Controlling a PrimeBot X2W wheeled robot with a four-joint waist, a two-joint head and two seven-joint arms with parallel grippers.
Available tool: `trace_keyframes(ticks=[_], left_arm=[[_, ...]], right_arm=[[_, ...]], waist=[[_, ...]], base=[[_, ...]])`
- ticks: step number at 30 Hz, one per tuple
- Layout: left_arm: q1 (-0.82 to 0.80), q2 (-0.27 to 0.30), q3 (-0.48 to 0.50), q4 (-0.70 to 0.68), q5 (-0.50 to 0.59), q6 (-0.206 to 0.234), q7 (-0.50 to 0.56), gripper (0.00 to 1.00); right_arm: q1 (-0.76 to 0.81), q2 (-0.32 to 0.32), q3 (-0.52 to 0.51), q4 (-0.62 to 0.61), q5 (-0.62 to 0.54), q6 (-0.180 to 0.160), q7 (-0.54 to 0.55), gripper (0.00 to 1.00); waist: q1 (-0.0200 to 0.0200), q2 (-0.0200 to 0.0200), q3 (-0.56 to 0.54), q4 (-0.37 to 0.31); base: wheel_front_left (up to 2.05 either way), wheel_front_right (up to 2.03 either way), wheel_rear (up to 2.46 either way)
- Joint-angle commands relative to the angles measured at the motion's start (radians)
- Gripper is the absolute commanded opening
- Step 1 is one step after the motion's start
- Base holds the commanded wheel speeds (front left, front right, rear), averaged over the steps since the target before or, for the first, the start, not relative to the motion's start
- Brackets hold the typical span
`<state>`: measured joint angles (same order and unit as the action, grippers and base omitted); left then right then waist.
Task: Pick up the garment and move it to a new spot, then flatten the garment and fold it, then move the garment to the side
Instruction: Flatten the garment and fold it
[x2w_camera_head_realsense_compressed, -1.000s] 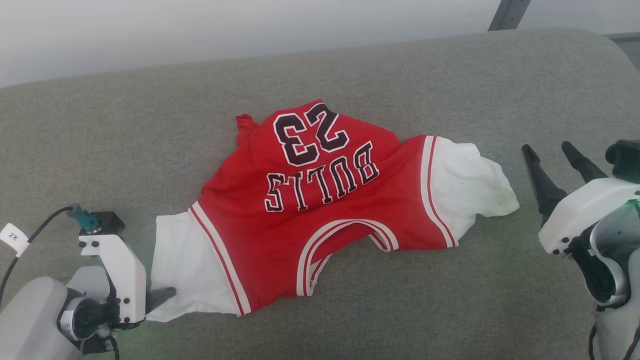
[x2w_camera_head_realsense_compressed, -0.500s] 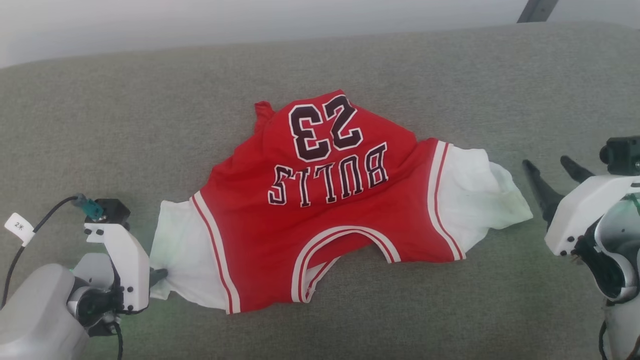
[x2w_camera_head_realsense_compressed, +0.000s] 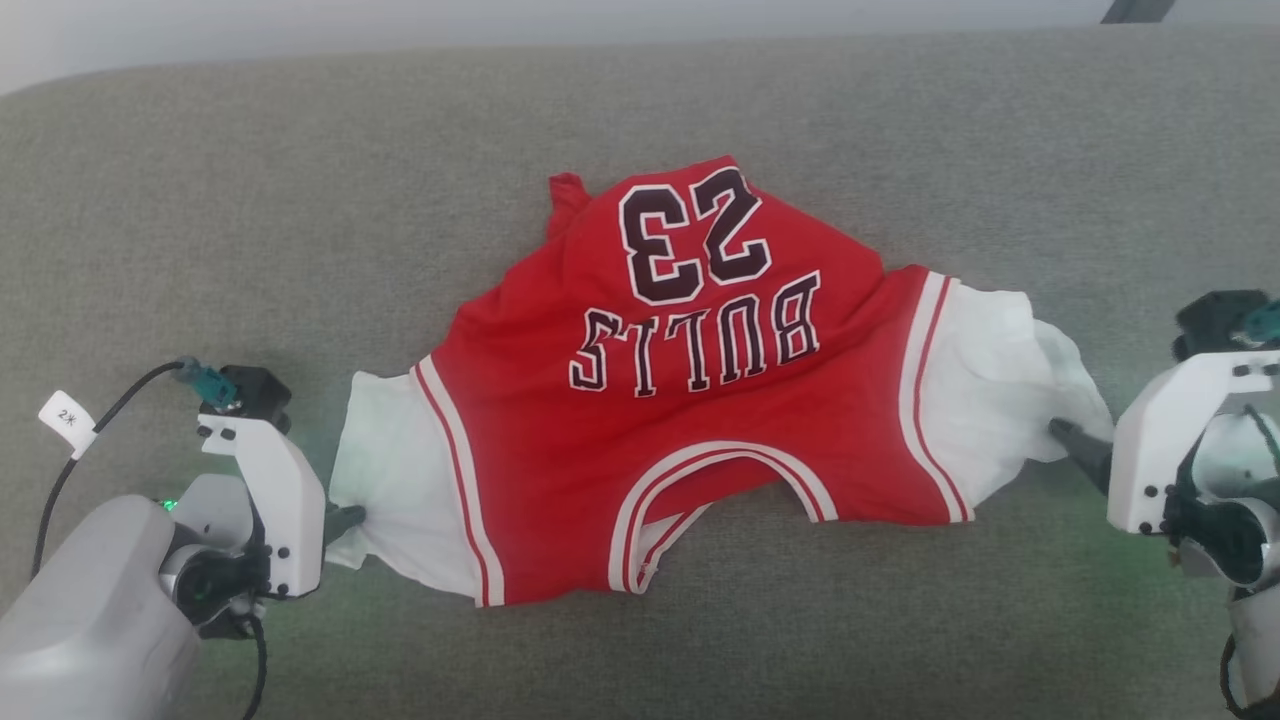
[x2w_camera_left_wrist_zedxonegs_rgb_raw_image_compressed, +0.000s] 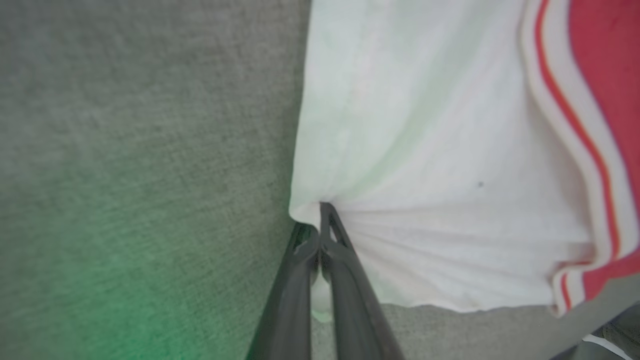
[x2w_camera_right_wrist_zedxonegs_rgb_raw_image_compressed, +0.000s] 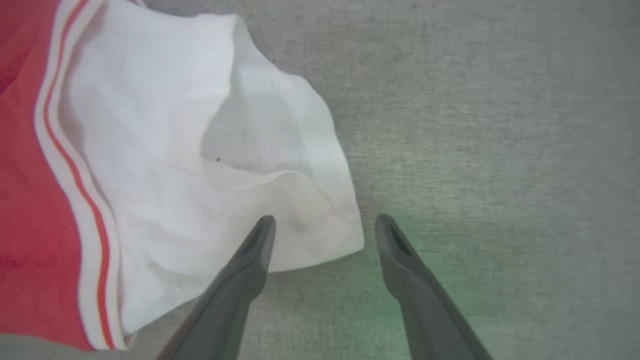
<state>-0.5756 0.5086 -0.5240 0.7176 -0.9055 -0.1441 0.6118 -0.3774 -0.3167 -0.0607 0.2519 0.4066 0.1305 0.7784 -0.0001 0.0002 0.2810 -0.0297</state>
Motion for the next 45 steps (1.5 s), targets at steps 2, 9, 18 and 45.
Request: trace_keyframes(ticks=[2,9,18,45], left_arm=[[0.042,-0.074,-0.052,0.065,0.018,0.032,-0.017,0.0],[0.006,-0.085,-0.081,0.068,0.003,0.029,-0.032,0.0],[-0.103,-0.018,-0.092,0.007,-0.06,0.026,-0.016,0.0],[-0.679,0.072,0.043,-0.14,-0.026,0.116,0.049,0.0]], right_arm=[[-0.017,-0.002,0.012,0.03,0.005,0.001,0.029,1.0],[-0.059,-0.021,0.092,0.139,0.046,0.001,0.051,0.0],[-0.133,-0.098,0.157,0.091,0.16,0.0,0.021,0.0],[-0.627,-0.148,0.351,0.001,0.191,0.0,-0.346,0.0]], waist=[[0.0001,-0.0002,0.011,0.01],[0.0001,-0.0002,0.022,0.03],[0.0001,-0.0002,-0.038,0.045],[0.0001,-0.0002,-0.241,0.033]], base=[[0.0,0.0,0.0],[0.0,0.0,0.0],[0.0,0.0,0.0],[0.0,0.0,0.0]])
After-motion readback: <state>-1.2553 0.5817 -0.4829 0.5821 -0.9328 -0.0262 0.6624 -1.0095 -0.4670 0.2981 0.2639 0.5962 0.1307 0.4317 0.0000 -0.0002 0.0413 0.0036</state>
